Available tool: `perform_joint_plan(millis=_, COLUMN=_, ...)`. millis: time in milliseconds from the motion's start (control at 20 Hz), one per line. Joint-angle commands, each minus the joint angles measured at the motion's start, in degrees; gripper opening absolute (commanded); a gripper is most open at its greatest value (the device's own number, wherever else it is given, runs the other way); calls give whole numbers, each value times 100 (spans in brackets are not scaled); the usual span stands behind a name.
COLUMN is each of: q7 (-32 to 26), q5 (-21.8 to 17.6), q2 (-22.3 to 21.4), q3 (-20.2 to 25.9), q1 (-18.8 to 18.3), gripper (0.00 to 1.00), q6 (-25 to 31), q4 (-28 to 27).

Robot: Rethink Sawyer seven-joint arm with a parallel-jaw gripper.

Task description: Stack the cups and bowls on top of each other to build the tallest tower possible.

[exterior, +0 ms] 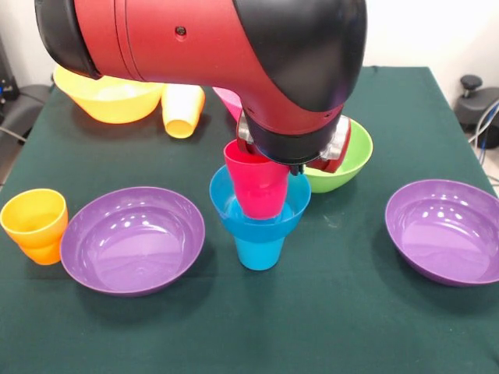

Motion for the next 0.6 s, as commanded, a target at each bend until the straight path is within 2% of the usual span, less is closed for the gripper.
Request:
perform_joint_plan(millis=50, q7=903, q5=-30, q2=107, q3=104, q1=152, gripper=0, q6=-442, q4=276)
perform_joint_plan(millis=600, q7=910, q5=-8, q2=0, q3=-4, q1=174, gripper=0, q6=-464, q4=436)
